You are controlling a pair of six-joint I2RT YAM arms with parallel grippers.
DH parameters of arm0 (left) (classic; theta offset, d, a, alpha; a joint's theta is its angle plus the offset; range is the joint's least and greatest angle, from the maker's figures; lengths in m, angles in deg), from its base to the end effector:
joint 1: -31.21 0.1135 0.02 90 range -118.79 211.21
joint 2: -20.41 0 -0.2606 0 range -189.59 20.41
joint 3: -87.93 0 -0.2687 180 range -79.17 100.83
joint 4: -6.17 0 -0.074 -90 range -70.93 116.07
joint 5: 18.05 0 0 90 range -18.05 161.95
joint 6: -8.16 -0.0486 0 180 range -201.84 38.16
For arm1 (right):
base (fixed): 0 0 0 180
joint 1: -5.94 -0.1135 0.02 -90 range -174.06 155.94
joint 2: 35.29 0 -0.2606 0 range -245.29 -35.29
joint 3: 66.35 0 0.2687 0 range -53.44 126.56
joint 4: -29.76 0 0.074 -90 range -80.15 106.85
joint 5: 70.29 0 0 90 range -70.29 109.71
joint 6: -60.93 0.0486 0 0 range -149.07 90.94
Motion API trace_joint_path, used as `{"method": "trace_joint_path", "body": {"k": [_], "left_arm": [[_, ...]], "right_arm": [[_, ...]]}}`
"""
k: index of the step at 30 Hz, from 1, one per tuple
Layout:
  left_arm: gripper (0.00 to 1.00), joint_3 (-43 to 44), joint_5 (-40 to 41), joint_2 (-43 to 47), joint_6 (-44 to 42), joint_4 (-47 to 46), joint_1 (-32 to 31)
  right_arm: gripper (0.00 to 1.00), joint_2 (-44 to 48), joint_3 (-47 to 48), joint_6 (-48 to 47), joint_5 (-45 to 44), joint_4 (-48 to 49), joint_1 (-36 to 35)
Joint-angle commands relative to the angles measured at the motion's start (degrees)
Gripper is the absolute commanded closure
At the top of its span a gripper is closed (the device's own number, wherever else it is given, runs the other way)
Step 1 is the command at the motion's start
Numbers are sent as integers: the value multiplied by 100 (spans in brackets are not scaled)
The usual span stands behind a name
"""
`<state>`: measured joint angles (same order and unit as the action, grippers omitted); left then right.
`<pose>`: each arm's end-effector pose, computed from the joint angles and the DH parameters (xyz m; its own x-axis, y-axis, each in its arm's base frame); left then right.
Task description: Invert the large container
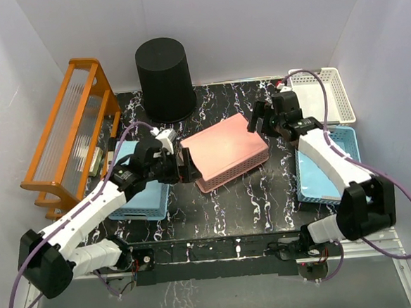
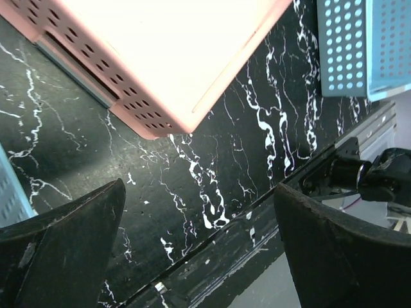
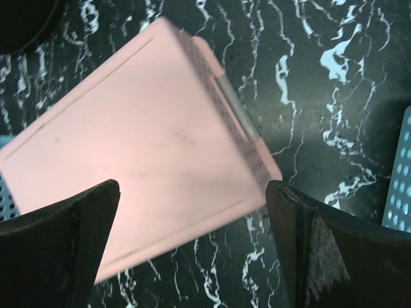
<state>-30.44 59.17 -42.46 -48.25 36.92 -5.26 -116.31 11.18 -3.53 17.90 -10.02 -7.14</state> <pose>0.2130 -0.1708 0.2753 -0.7591 -0.1099 -0.6417 0.3729 0.7346 -0.5669 0.3284 0.0747 0.2705 -0.6903 0.2820 -0.6663 0.1040 0.9500 0.2944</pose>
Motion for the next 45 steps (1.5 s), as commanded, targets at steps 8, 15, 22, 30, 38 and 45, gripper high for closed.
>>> {"method": "trace_joint_path", "body": {"k": [8,15,22,30,38,45], "left_arm": [[1,52,-641,-1859,17,-1692,-569],[1,894,-1010,-3383,135,-2884,-571],[1,2408,-1466,-5188,563,-3992,-581],[1,3727,-1044,-6389,515,-3807,-544],[1,3672,-528,-5978,221,-3046,-277],[1,3595,-509,-5410,170,-2608,-47]], "right_arm": [[2,2310,-728,-144,-1136,-577,-168],[2,2549,-641,363,-2577,-1442,-168],[2,1878,-473,281,-2847,-2198,166],[2,1465,-755,953,-1989,-2320,262],[7,1388,-1249,1062,-1879,-1929,453],[29,1487,-1769,1160,-1389,-1531,877]]}}
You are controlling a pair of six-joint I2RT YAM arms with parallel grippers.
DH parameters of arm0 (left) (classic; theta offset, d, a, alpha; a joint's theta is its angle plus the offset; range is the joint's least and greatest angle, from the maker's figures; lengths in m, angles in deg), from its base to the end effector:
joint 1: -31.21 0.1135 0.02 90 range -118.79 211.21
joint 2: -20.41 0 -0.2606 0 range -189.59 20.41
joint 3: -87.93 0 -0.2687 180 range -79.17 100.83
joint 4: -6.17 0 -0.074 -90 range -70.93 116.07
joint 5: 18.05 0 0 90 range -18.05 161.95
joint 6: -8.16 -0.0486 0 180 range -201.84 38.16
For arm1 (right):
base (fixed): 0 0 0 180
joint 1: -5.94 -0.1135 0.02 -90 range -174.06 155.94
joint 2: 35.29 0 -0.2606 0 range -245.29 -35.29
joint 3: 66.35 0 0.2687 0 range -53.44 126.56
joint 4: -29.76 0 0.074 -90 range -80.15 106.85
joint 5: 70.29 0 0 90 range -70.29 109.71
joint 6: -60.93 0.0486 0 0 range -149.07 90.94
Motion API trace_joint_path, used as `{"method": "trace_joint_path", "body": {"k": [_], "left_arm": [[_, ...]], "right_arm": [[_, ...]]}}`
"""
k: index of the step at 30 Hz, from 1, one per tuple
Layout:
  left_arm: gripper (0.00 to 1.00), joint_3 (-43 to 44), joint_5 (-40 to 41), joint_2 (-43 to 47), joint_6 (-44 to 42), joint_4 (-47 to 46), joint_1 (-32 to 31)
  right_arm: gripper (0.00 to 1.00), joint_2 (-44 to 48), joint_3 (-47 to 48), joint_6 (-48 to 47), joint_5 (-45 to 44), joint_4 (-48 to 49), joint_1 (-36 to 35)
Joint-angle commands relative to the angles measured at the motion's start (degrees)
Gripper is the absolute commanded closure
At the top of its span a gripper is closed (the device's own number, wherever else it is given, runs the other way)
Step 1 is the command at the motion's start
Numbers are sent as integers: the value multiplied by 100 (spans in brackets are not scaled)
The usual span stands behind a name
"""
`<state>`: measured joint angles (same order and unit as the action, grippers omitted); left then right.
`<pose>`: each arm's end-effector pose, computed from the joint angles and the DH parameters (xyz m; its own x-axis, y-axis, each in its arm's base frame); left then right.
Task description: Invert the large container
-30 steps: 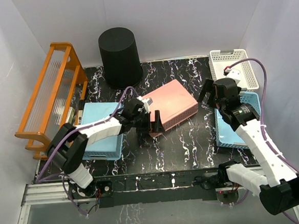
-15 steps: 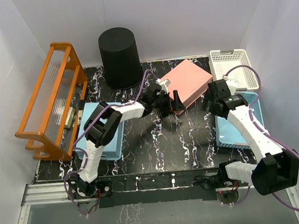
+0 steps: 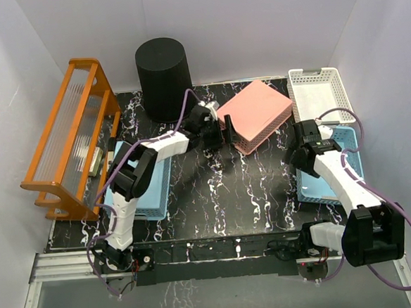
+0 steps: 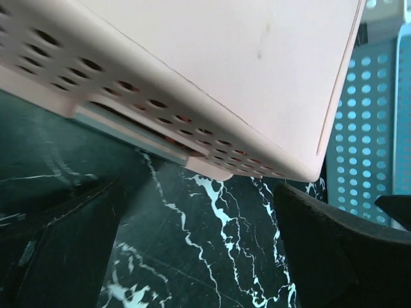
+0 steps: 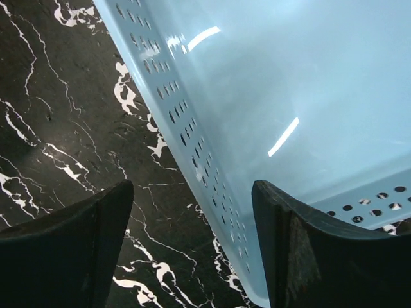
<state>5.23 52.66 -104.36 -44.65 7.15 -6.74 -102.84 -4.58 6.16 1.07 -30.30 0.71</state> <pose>0.3942 -0.3278 0.1465 -0.7886 -0.1085 -0.6053 0.4178 0.6277 -0.6568 0.2374 0.0061 0.2178 -0.7169 0.4833 -0.5025 0.5600 0.8285 -0.0021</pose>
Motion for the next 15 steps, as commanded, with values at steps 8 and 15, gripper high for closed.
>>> {"method": "trace_joint_path", "body": {"k": [8,15], "left_arm": [[1,45,38,1765,-448,943,-66],[1,-137,382,3285,-778,1745,-159]], "right_arm": [[100,343,-78,86,732,574,93],[100,1224,663,-432,2317,-58,74]]}}
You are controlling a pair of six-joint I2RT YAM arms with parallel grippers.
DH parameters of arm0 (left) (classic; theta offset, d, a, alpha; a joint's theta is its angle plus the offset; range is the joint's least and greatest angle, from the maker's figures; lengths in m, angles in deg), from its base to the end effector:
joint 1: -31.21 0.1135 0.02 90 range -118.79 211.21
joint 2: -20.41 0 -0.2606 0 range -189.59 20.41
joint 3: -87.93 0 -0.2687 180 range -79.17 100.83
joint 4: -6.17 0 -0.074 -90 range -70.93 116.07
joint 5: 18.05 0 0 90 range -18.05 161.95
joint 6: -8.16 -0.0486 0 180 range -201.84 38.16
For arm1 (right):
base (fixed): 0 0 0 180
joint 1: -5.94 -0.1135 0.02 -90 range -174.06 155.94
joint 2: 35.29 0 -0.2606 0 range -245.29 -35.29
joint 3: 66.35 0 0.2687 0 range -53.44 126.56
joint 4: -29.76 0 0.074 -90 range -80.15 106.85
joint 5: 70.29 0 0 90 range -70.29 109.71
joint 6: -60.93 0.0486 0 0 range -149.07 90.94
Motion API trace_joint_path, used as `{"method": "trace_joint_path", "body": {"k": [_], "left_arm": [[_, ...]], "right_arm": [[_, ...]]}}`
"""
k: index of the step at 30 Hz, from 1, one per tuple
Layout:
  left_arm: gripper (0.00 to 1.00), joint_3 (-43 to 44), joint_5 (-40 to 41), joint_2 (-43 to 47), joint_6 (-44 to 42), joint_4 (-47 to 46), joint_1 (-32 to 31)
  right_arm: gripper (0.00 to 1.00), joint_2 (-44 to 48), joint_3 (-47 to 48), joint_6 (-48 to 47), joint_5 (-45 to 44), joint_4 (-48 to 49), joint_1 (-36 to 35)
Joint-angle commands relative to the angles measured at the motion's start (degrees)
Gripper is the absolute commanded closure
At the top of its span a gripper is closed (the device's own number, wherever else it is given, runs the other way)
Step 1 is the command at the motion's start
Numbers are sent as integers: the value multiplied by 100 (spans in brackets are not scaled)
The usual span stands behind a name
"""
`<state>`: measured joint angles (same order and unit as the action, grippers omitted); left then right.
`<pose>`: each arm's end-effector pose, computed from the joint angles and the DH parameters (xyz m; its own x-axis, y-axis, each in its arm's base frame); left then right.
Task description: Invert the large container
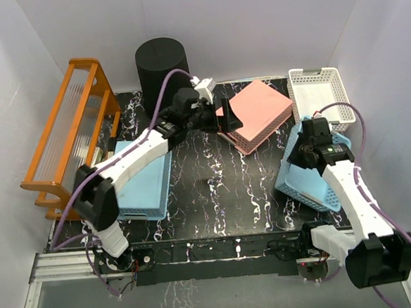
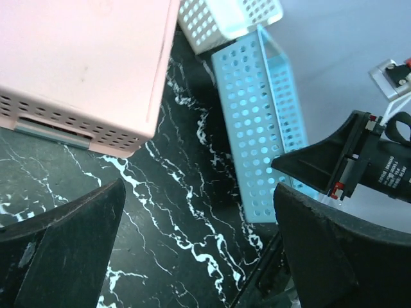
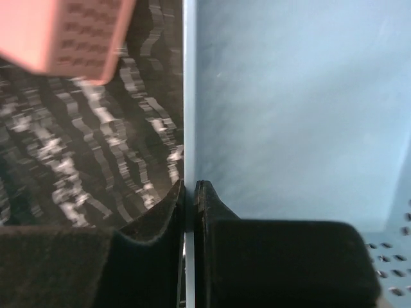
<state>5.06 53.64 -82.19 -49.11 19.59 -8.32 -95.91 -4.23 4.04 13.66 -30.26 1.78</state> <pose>0.3435 -0.3033 0.3033 -0.6607 -0.1203 -0.7409 0.5662 0.5682 -0.5971 0.2244 0.0112 0.2433 -0.7219 0.4921 -0.4865 0.4502 0.8679 0.2100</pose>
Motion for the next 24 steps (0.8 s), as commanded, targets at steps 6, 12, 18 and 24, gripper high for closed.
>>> {"method": "trace_joint_path", "body": {"k": [6,12,18,24], "left_arm": [[1,-319,1021,1988,-722,1249,3],[1,-724,1220,2394,-669,1171,2],[1,-959,1300,2532,-565,986,6],[1,-1075,1593,2841,-653,1120,9]], "right_arm": [[100,685,-151,396,3345,785,-45],[100,739,-661,387,5027,2651,-45],[100,23,-520,900,5693,4311,-113],[100,-806,-587,1514,6147,5914,-297]]}}
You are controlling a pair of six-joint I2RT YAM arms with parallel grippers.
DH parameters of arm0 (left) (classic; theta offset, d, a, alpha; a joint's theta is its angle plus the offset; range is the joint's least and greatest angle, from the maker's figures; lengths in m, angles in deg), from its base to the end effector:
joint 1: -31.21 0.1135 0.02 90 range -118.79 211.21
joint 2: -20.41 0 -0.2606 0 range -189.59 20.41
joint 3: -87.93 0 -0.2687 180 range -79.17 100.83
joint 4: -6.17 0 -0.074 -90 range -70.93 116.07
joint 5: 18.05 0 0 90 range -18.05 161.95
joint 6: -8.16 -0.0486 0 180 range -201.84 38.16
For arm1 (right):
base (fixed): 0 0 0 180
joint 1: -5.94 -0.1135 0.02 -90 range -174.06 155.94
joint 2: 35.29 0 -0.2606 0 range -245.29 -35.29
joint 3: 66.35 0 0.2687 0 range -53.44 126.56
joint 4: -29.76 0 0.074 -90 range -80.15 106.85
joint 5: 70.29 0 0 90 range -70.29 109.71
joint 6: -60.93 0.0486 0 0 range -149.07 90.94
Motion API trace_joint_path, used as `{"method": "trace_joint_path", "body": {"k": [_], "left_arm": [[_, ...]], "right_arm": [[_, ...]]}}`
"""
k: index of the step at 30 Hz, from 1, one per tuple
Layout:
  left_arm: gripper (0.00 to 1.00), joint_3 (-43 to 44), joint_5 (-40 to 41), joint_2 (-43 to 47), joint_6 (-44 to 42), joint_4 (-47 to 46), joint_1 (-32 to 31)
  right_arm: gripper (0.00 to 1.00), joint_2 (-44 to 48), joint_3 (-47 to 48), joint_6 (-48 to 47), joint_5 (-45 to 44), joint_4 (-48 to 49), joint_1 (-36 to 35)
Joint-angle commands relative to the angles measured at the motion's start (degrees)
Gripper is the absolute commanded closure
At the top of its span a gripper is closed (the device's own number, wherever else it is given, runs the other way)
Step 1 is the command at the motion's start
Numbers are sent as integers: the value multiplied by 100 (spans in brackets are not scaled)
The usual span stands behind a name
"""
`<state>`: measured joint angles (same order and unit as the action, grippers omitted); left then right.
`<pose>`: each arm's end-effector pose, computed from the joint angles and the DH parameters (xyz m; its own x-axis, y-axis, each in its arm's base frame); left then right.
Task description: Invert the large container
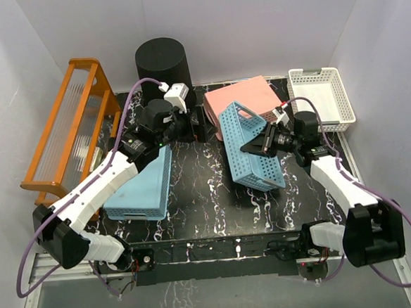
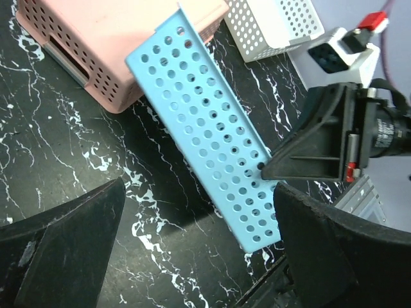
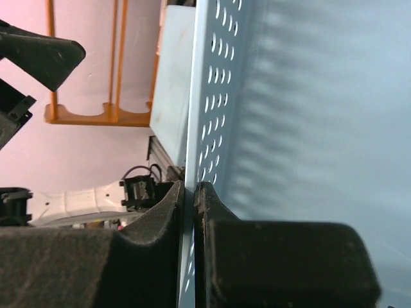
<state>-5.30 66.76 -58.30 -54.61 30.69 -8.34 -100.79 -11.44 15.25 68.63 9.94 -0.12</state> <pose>0.2689 -0.2278 0.3720 -0.5150 -0.1657 -0.8410 0.5234 0.7162 -0.4616 0.2621 0.0647 0.2476 -0.8602 0.3704 -0.3504 -0.1605 0.4557 0.8755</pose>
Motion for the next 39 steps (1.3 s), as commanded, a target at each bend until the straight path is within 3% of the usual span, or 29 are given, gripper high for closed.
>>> {"method": "trace_joint_path", "body": {"k": [1,4,11,16,19,21,26,30,39], "left_arm": [[1,-31,393,483,-111,115,7],[1,-123,553,625,-108,222,9],[1,-300,699,780,-65,315,11],[1,-371,1066,836,-90,639,9],[1,-512,1445,1026,-299,913,16],[1,-626,1866,1065,-455,1217,52],[1,-706,2147,1170,-473,1699,333],[1,-905,2565,1354,-457,1871,574],[2,-832,2296,1626,-615,2135,1196]], "right_arm": [[100,-423,98,557,739,2195,-125],[100,-741,116,960,829,3010,-157],[100,-1482,615,1053,817,3477,-169],[100,-1448,519,1727,846,4243,-178],[100,-1026,471,1311,613,3244,-184],[100,-732,228,1387,648,3065,-184],[100,-347,-795,3491,838,5766,-310],[100,-539,-944,4512,749,6726,-485],[100,-1971,-1273,6809,-209,9932,-1360]]}}
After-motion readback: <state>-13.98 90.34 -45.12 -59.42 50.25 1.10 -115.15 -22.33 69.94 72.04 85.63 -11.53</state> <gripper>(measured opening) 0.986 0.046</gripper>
